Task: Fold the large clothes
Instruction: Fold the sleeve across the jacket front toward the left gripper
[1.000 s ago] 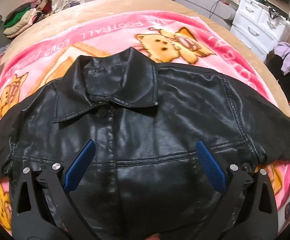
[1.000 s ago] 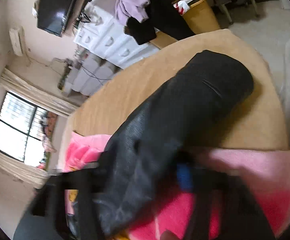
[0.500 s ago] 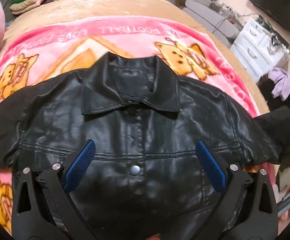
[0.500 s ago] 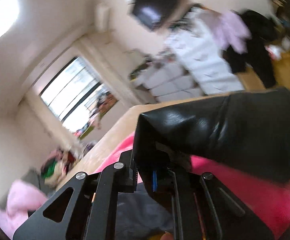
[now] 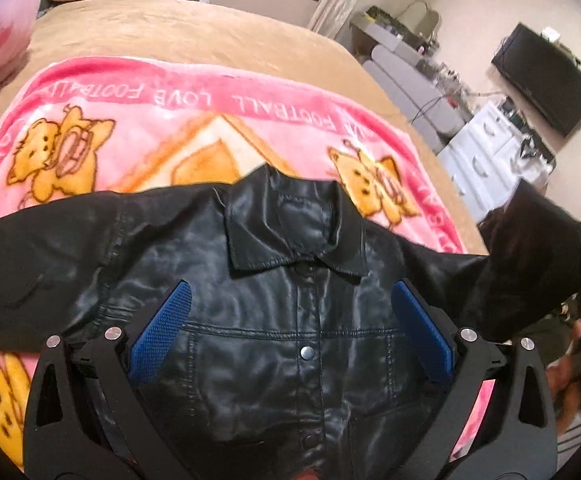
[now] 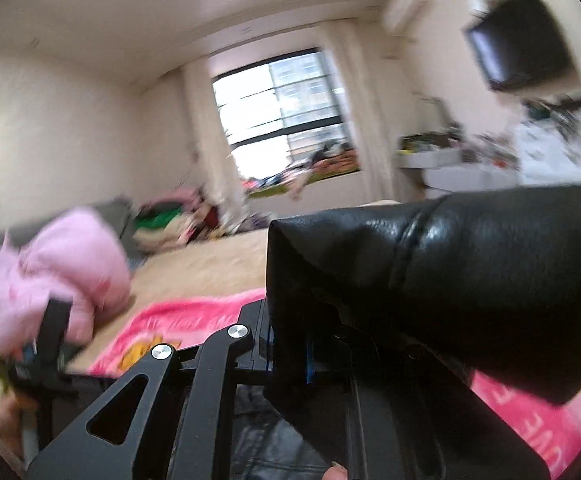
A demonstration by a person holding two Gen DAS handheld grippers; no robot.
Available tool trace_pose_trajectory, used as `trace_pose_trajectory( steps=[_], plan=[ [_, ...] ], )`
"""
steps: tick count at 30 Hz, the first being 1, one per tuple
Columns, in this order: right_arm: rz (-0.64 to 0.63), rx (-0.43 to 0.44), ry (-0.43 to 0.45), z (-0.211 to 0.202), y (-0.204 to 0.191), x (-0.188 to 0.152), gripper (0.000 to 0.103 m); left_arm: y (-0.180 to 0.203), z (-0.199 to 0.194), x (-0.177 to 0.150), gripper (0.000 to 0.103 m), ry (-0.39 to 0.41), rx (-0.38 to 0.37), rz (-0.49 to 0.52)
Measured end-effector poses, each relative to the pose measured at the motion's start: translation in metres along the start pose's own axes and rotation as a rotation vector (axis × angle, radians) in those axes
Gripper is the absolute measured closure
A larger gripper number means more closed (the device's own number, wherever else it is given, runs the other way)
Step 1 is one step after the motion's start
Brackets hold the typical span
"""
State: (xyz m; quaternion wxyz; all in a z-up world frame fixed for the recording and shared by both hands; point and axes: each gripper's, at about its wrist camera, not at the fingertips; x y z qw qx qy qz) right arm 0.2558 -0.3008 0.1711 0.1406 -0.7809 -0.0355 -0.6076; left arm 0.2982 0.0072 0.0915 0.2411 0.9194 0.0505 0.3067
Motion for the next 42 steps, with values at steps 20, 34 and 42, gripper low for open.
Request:
trace_pose_trajectory(
  steps=[20, 34, 42],
  plan=[
    [-0.486, 0.096, -0.449, 0.093, -0.181, -0.174, 0.055, -0.106, -0.044, -0.012, 0.009, 0.054, -0.035, -0.182],
    [-0.270, 0.257, -0.484, 0.017, -0.100, -0.159, 0.012, -0.130, 0.013, -0.064, 0.009, -0.107, 0.014, -0.203],
    [-0.167, 0.126, -0.437, 0.019, -0.037, -0.135, 0.045, -0.122, 0.035, -0.067, 0.062, -0.099, 0.053, -0.186]
  ],
)
Point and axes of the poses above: each gripper's, at about its wrist camera, not at the fingertips, and z roughly the way its jaws point, y to its right, x to its top, and after that the axes turned 5 degrees about -x, right-handed
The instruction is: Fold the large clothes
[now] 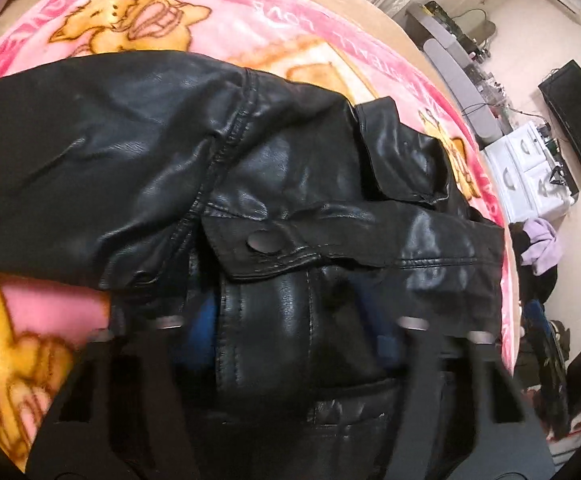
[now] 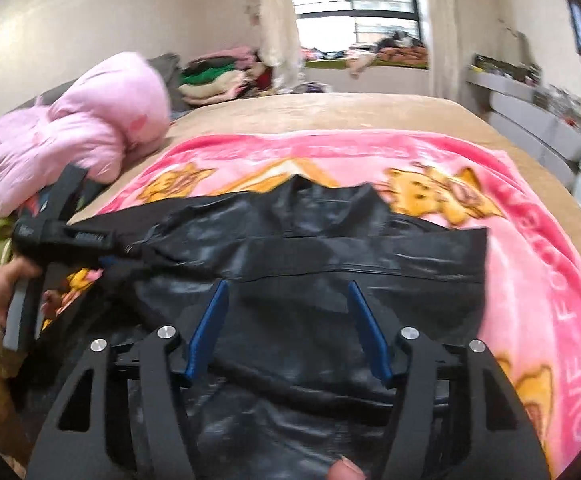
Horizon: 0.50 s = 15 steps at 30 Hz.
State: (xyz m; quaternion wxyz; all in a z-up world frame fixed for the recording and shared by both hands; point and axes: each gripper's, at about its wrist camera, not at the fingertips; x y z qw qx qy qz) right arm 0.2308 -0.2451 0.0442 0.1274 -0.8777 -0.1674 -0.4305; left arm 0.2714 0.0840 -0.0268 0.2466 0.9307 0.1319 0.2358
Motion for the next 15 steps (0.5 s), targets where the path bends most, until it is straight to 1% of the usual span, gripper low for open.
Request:
trace_pose_trajectory(
  steps=[1, 2, 3, 5, 7, 8, 10, 11, 13, 15],
  plan=[
    [0.022, -0.011, 0.000, 0.000, 0.008, 0.000, 0.047, 0.002, -0.001, -0.001, 0.075, 0.012, 0.017, 0.016],
    [0.037, -0.021, -0.003, -0.001, 0.014, 0.000, 0.050, 0.006, -0.005, -0.002, 0.084, 0.028, 0.013, 0.037],
    [0.046, -0.033, -0.005, -0.001, 0.020, 0.000, 0.051, 0.010, -0.011, -0.003, 0.087, 0.043, -0.018, 0.037],
    [0.062, -0.072, 0.002, -0.004, 0.033, 0.002, 0.053, 0.018, -0.023, -0.002, 0.098, 0.075, -0.075, 0.045],
    [0.092, -0.087, 0.014, -0.008, 0.044, 0.003, 0.055, 0.037, -0.042, -0.001, 0.100, 0.120, -0.137, 0.082],
    [0.115, -0.095, 0.022, -0.011, 0.051, 0.004, 0.055, 0.048, -0.053, 0.000, 0.100, 0.139, -0.179, 0.101],
    [0.160, -0.103, 0.036, -0.016, 0.064, 0.005, 0.055, 0.067, -0.071, 0.004, 0.100, 0.183, -0.216, 0.146],
    [0.177, -0.106, 0.040, -0.017, 0.069, 0.004, 0.055, 0.079, -0.082, 0.006, 0.100, 0.219, -0.221, 0.186],
    [0.221, -0.112, 0.044, -0.017, 0.080, 0.004, 0.055, 0.089, -0.093, 0.009, 0.100, 0.262, -0.217, 0.240],
    [0.243, -0.125, 0.036, -0.013, 0.087, 0.003, 0.055, 0.089, -0.093, 0.015, 0.100, 0.285, -0.182, 0.273]
  ],
)
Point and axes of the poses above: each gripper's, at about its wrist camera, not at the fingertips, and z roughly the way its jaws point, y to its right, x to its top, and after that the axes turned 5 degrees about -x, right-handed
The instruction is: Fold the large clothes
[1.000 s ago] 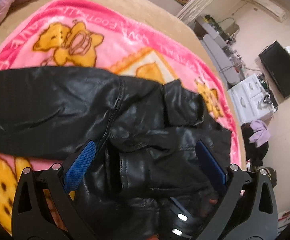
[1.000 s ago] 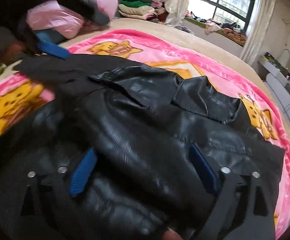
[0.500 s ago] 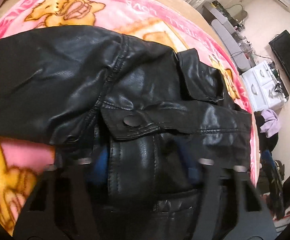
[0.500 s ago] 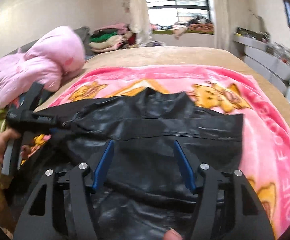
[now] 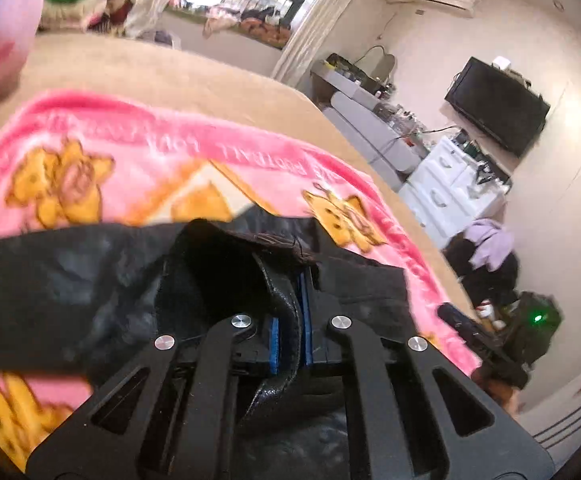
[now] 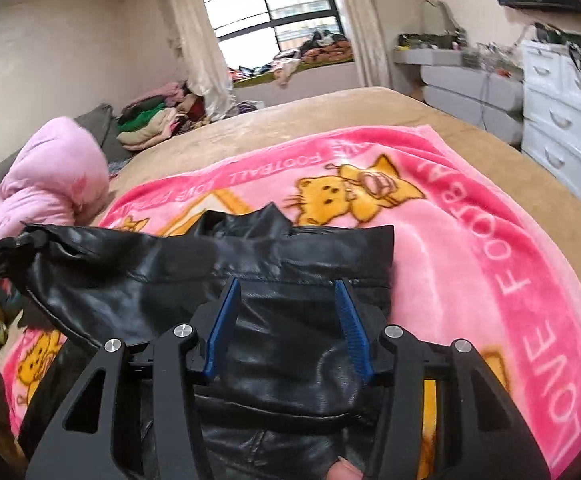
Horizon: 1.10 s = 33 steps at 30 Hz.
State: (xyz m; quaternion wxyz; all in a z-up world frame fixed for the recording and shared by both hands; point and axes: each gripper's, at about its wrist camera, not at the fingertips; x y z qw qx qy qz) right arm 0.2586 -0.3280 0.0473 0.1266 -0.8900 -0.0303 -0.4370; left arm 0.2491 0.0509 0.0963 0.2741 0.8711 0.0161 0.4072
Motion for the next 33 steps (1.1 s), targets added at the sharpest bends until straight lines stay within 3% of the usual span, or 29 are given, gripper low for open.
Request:
trace_pose_trajectory(
  steps=[3, 7, 14, 15, 17, 20, 24, 27, 29, 30, 32, 33],
  plan=[
    [0.007, -0.001, -0.025, 0.011, 0.001, 0.000, 0.055, -0.026, 0.012, -0.006, 0.100, -0.031, 0.029, -0.035],
    [-0.010, 0.019, -0.086, 0.031, -0.009, -0.001, 0.055, -0.065, 0.044, -0.023, 0.100, -0.128, 0.054, -0.092],
    [0.005, -0.035, -0.217, 0.073, 0.002, -0.012, 0.057, -0.097, 0.058, -0.050, 0.098, -0.192, 0.160, -0.072],
    [0.012, -0.043, -0.224, 0.074, 0.007, -0.014, 0.057, -0.101, 0.060, -0.053, 0.098, -0.199, 0.164, -0.075],
    [0.051, -0.073, -0.255, 0.081, 0.021, -0.017, 0.071, -0.109, 0.063, -0.061, 0.097, -0.203, 0.159, -0.091],
    [0.149, -0.037, -0.294, 0.089, 0.040, -0.023, 0.075, -0.118, 0.064, -0.068, 0.096, -0.195, 0.140, -0.114],
    [0.176, -0.033, -0.301, 0.091, 0.042, -0.026, 0.075, -0.122, 0.065, -0.068, 0.096, -0.195, 0.124, -0.139],
    [0.155, -0.032, -0.276, 0.081, 0.037, -0.022, 0.071, -0.113, 0.055, -0.064, 0.086, -0.182, 0.126, -0.134],
    [0.123, -0.024, -0.246, 0.067, 0.029, -0.018, 0.061, -0.105, 0.041, -0.059, 0.084, -0.155, 0.105, -0.135],
    [0.106, -0.017, -0.228, 0.060, 0.024, -0.016, 0.058, -0.099, 0.034, -0.057, 0.077, -0.141, 0.121, -0.125],
    [0.055, -0.019, -0.199, 0.047, 0.012, -0.017, 0.054, -0.085, 0.020, -0.053, 0.058, -0.110, 0.228, -0.076],
    [0.036, -0.018, -0.194, 0.043, 0.008, -0.017, 0.054, -0.076, 0.014, -0.052, 0.058, -0.087, 0.267, -0.040]
  ],
)
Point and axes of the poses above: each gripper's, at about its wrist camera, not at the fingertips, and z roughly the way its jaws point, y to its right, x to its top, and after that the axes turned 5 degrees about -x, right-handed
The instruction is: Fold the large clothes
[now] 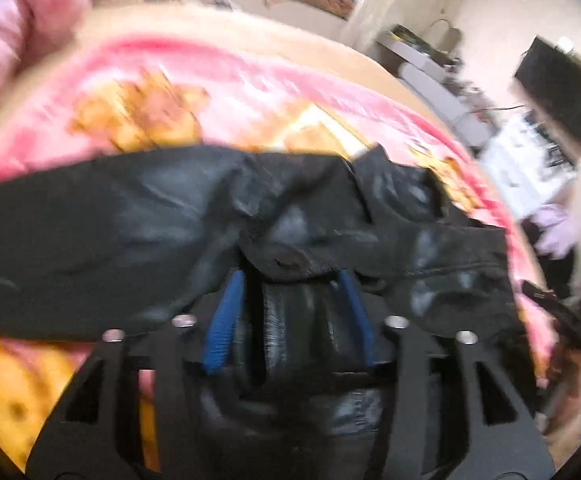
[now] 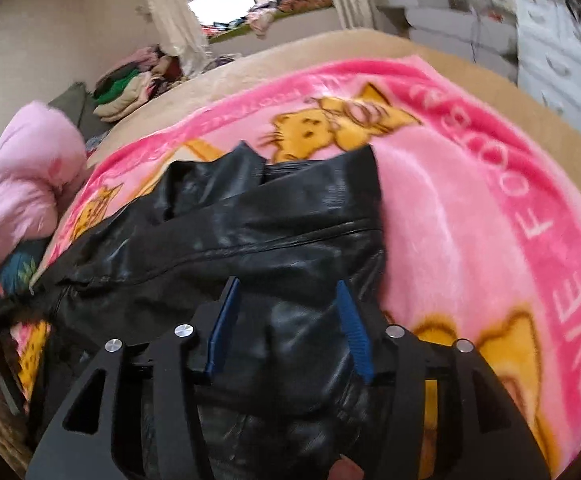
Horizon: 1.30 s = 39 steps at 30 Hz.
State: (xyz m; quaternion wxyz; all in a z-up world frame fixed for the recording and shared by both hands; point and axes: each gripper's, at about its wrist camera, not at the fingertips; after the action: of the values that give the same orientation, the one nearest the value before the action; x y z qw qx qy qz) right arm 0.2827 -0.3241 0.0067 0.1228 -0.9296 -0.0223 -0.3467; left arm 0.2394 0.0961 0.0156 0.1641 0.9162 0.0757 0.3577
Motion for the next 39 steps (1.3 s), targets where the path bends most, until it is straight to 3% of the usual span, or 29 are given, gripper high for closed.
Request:
trace_pose_trajectory(
  steps=[3, 7, 10, 14, 19, 22, 27, 29, 33, 34, 35, 39],
  plan=[
    [-0.048, 0.009, 0.013, -0.009, -0.013, -0.006, 0.049, 0.019, -0.013, -0.003, 0.053, 0.027, 0.004, 0.046],
    [-0.114, 0.013, 0.024, -0.013, -0.034, -0.013, 0.038, 0.043, -0.005, -0.013, 0.052, -0.027, -0.029, 0.086],
    [-0.165, -0.007, 0.023, -0.012, -0.046, -0.021, 0.034, 0.056, 0.011, -0.029, 0.037, -0.071, 0.006, 0.135],
    [-0.242, -0.027, 0.011, -0.006, -0.062, -0.031, 0.027, 0.053, 0.035, -0.046, 0.034, -0.131, 0.076, 0.166],
    [-0.235, -0.081, -0.110, 0.020, -0.064, -0.045, 0.027, 0.039, 0.049, -0.058, 0.033, -0.163, 0.078, 0.155],
    [-0.220, -0.078, -0.136, 0.030, -0.060, -0.049, 0.027, 0.034, 0.047, -0.057, 0.033, -0.158, 0.053, 0.132],
    [-0.209, -0.072, -0.113, 0.023, -0.060, -0.049, 0.027, 0.039, 0.039, -0.059, 0.032, -0.152, 0.065, 0.153],
    [-0.200, -0.064, -0.099, 0.015, -0.062, -0.048, 0.026, 0.044, 0.034, -0.058, 0.026, -0.152, 0.074, 0.169],
    [-0.191, -0.016, -0.044, -0.005, -0.070, -0.045, 0.013, 0.050, 0.021, -0.057, 0.019, -0.138, 0.073, 0.172],
    [-0.193, -0.011, -0.027, -0.010, -0.072, -0.044, 0.011, 0.050, 0.017, -0.056, 0.011, -0.134, 0.069, 0.168],
    [-0.194, -0.010, -0.018, -0.014, -0.075, -0.045, 0.007, 0.051, 0.012, -0.056, 0.009, -0.127, 0.067, 0.162],
    [-0.204, 0.018, 0.021, -0.031, -0.085, -0.049, 0.006, 0.047, 0.000, -0.058, 0.009, -0.114, 0.088, 0.152]
  ],
)
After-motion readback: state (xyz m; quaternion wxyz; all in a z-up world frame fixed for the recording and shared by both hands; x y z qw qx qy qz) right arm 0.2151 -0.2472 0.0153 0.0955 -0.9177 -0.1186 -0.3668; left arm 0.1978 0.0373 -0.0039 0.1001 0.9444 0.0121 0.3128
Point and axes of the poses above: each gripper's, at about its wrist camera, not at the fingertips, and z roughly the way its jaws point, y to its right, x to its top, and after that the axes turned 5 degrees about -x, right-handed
